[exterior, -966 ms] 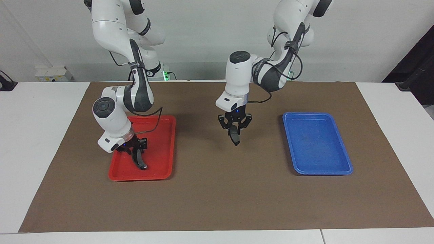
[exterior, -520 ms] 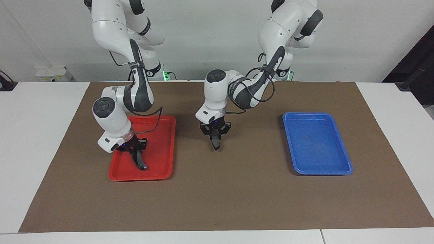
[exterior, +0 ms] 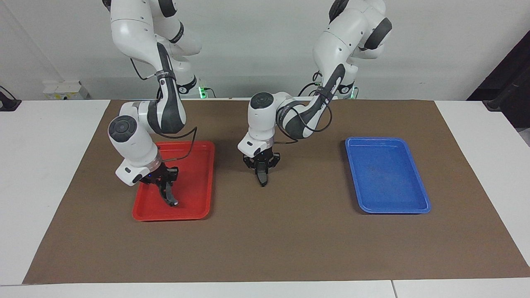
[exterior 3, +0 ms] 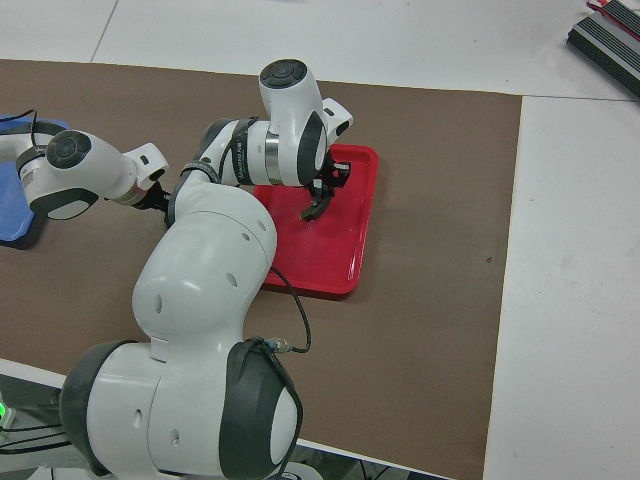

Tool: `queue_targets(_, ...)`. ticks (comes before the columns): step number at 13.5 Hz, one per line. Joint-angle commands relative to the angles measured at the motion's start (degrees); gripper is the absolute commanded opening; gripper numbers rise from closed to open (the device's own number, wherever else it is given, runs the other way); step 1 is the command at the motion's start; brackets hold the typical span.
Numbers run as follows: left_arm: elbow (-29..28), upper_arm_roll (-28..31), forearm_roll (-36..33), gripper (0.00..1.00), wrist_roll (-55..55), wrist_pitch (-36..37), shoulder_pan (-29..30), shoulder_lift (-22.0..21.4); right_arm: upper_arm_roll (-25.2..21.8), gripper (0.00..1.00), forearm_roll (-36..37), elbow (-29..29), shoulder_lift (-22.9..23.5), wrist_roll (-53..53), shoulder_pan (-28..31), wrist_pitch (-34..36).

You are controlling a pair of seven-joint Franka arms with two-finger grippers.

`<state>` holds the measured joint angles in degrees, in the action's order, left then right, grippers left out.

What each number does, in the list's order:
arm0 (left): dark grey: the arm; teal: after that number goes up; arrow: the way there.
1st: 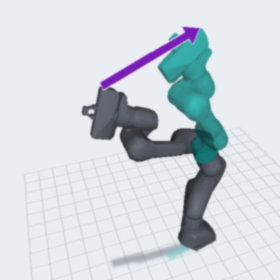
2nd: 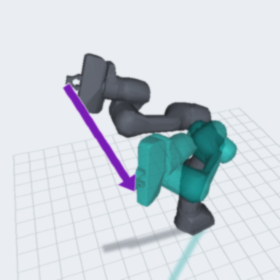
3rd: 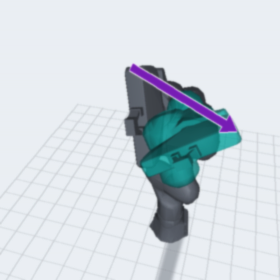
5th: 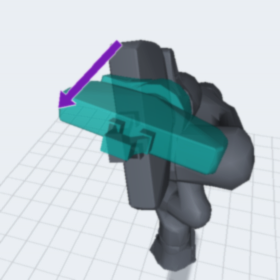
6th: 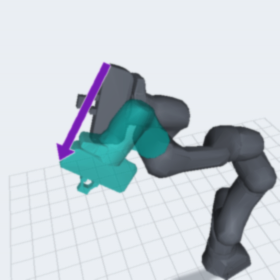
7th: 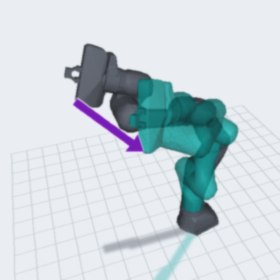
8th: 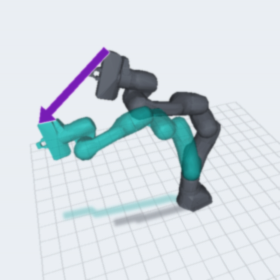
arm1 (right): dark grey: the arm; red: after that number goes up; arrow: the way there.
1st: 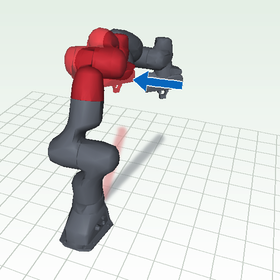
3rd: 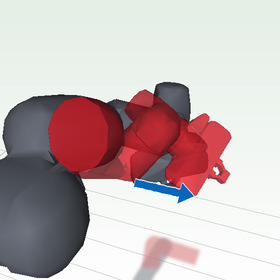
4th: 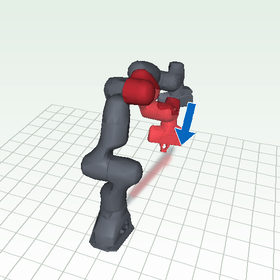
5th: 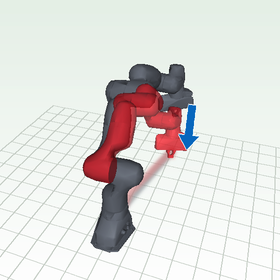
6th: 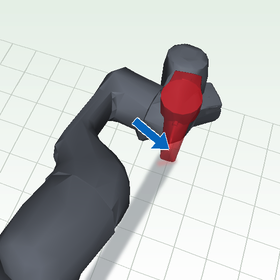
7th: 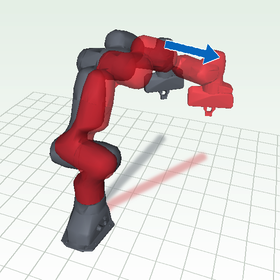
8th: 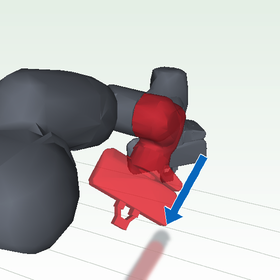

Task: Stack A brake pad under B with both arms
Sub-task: 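Lift the small grey pad with the left gripper to the table center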

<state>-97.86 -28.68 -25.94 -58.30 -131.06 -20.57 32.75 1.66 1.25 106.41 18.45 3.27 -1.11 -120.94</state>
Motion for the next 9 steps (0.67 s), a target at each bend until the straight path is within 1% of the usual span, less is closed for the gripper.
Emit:
queue_targets(1, 1.8, 0.8, -1.3, 0.35, -1.7, 0.5, -1.1, 0.8, 0.7, 0.00, 0.1, -2.9, -2.0, 1.7, 0.3, 5.3)
queue_targets(2, 1.8, 0.9, -1.3, 0.55, -2.2, 0.5, -1.1, 0.8, 0.7, 0.00, 0.1, -4.3, -2.0, 1.7, -0.2, 7.5)
queue_targets(3, 1.8, 1.0, -1.7, 0.67, -2.3, 0.5, -1.1, 0.8, 0.7, 0.00, -0.2, -5.6, -2.1, 1.7, -0.4, 9.2)
queue_targets(6, 2.8, 1.6, -1.7, 0.88, -2.3, 1.4, -1.1, 0.7, 0.7, 0.00, -0.5, -6.8, -2.0, 1.7, -0.7, 10.6)
queue_targets(7, 3.7, 2.0, -1.7, 0.98, -1.8, 3.1, -1.1, 0.3, 0.7, 0.00, -0.6, -6.8, -2.1, 1.7, -0.7, 10.6)
queue_targets(9, 6.4, 2.5, -1.7, 1.00, -1.2, 10.6, -0.9, -1.2, 0.7, 0.00, -0.6, -6.8, -2.8, 1.4, -0.8, 12.2)
